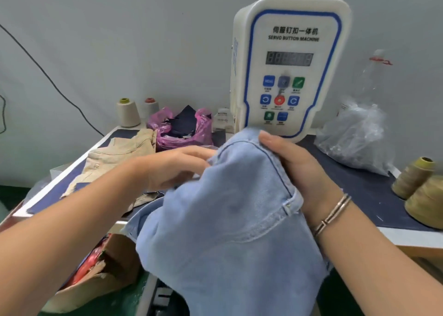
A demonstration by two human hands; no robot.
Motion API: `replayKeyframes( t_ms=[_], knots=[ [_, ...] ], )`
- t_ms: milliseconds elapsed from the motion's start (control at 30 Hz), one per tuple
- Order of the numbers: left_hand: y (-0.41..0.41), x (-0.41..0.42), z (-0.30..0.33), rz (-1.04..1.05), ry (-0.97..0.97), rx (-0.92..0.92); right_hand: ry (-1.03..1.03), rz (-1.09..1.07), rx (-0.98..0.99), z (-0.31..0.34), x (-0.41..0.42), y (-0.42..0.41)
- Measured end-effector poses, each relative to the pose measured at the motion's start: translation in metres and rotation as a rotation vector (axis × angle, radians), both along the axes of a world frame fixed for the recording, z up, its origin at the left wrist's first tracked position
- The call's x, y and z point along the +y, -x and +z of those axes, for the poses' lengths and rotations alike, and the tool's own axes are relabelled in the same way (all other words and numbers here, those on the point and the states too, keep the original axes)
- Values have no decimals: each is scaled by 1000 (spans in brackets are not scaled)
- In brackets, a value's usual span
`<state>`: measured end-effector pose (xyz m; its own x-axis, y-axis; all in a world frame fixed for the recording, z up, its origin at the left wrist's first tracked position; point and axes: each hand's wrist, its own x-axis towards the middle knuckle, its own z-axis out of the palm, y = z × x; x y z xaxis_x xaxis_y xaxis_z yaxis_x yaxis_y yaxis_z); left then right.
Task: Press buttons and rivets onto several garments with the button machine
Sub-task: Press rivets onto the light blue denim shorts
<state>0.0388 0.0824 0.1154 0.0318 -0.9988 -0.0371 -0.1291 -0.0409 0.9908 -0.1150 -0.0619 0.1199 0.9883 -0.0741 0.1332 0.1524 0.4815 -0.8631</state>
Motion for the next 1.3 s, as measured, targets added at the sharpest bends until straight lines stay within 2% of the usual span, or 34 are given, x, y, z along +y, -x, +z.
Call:
replayKeyframes(
  t_ms=[100,167,233,267,333,433,500,667,733,767,833,867,933,1000,1067,1133,1200,1300],
  knots=[
    [-21,11,-6,159,177,229,160,-42,156,-21,-17,12],
    [-31,22,-6,192,278,315,435,148,292,-39,-30,27],
    [-39,30,-5,249,300,319,739,385,412,-52,-43,45],
    [-46,33,-7,283,290,305,832,432,466,-56,-51,52],
    [-58,38,-11,336,269,270,900,348,528,-61,-66,61],
    [-72,45,-20,484,197,179,776,81,520,-59,-89,69],
    [-83,52,-27,619,117,-75,632,27,509,-57,-98,72],
    [-92,51,-49,773,-311,-1089,343,-108,421,-54,-88,59],
    [-79,40,-58,863,-194,-1266,243,-132,342,-52,-73,48],
    [-69,34,-59,856,-28,-1254,226,-123,310,-50,-65,41],
    [-43,25,-51,755,296,-1076,220,-92,277,-46,-52,27],
    [-25,21,-44,658,358,-979,220,-85,284,-44,-47,20],
    [12,11,-33,434,342,-788,225,-83,305,-42,-39,10],
    [39,0,-32,302,211,-726,232,-59,292,-41,-34,4],
    [46,-8,-33,283,105,-778,214,-29,272,-41,-32,6],
    [39,-10,-28,304,108,-723,217,15,252,-44,-35,11],
    [26,-6,-25,325,108,-596,323,53,280,-47,-38,19],
    [20,2,-27,288,127,-360,669,229,349,-56,-33,30]
  ],
)
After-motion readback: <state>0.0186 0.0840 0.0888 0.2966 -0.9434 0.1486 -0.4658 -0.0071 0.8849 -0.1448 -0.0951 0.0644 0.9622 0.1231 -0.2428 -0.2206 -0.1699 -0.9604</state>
